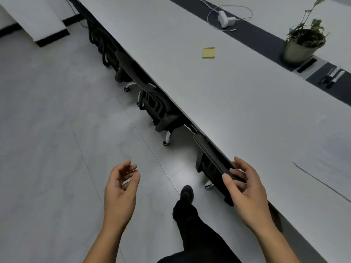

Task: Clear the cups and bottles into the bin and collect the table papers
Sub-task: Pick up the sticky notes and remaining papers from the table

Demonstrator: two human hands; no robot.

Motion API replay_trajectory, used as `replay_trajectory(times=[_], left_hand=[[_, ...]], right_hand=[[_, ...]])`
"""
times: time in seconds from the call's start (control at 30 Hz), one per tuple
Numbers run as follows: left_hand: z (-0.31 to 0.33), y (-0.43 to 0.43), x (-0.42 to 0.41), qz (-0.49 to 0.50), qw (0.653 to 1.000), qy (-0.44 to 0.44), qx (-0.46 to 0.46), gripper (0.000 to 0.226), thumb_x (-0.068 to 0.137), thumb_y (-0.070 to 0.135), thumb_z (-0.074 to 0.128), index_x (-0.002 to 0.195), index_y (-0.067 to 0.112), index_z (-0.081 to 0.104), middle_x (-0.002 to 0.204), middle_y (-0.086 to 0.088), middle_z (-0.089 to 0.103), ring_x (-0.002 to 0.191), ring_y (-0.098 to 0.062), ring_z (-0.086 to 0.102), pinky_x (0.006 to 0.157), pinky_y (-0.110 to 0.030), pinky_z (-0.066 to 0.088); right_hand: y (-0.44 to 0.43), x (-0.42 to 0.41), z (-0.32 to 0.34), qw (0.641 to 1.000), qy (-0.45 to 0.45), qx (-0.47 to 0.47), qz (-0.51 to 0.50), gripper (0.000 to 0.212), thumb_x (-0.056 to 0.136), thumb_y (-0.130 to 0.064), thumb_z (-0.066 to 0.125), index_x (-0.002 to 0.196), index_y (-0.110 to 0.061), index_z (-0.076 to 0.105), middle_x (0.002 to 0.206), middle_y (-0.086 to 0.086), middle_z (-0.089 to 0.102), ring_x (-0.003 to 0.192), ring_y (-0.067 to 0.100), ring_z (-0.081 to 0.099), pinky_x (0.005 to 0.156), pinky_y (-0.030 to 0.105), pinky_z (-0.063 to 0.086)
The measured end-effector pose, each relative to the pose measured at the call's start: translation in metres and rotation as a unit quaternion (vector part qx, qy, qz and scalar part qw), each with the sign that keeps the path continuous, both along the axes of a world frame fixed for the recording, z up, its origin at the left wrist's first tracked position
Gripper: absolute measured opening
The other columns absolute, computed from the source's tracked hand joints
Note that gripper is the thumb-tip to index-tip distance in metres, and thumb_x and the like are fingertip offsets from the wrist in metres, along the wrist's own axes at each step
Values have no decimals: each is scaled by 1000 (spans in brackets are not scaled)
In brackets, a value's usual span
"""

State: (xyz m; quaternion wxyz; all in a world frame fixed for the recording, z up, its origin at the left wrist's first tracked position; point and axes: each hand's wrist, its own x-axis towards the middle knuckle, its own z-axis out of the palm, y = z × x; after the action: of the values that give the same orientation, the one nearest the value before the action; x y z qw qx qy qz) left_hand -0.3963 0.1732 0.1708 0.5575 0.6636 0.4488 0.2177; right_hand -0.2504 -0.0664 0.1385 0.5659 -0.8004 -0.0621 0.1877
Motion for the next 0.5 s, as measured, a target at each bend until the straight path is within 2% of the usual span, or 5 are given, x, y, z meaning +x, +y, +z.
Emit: replay_trajectory(times=[0.1, 0.17, 0.23, 0.4, 0.5], left_hand=[[1, 45, 61, -34, 999, 2, -6, 31, 95, 11, 64, 113, 36, 60, 111, 5, 69, 106, -9, 64, 91, -32, 50], [14, 76, 105, -68, 998, -6, 3, 30, 95, 11, 63, 113, 35, 60, 111, 5, 69, 103, -7, 64, 88, -28, 50], [23, 109, 147, -101, 995, -7, 20, 30, 95, 11, 63, 116, 32, 60, 112, 5, 68, 101, -2, 64, 85, -23, 48], [30, 172, 241, -151, 988, -33, 16, 29, 96, 8, 61, 119, 25, 60, 113, 1, 69, 105, -11, 64, 92, -32, 50], [14, 193, 304, -208, 978, -25, -2, 31, 95, 6, 61, 118, 26, 60, 113, 1, 69, 102, -4, 65, 86, -18, 53]], right_hand=[[41, 49, -1, 999, 16, -13, -45, 51, 91, -32, 67, 137, -41, 47, 130, -24, 54, 113, 0, 59, 85, 23, 54], [71, 83, 9, 998, -4, -6, -64, 50, 92, -30, 67, 137, -39, 48, 131, -25, 53, 113, -6, 56, 86, 20, 53], [99, 119, 20, 997, -23, -8, -70, 49, 92, -28, 66, 137, -39, 48, 130, -26, 53, 114, -7, 55, 91, 21, 49], [143, 191, 38, 994, -48, -24, -95, 49, 93, -29, 66, 136, -42, 47, 131, -26, 51, 118, -5, 54, 91, 21, 46], [164, 231, 30, 988, -42, -37, -143, 49, 93, -28, 67, 133, -47, 46, 130, -27, 51, 116, -7, 54, 91, 20, 47]])
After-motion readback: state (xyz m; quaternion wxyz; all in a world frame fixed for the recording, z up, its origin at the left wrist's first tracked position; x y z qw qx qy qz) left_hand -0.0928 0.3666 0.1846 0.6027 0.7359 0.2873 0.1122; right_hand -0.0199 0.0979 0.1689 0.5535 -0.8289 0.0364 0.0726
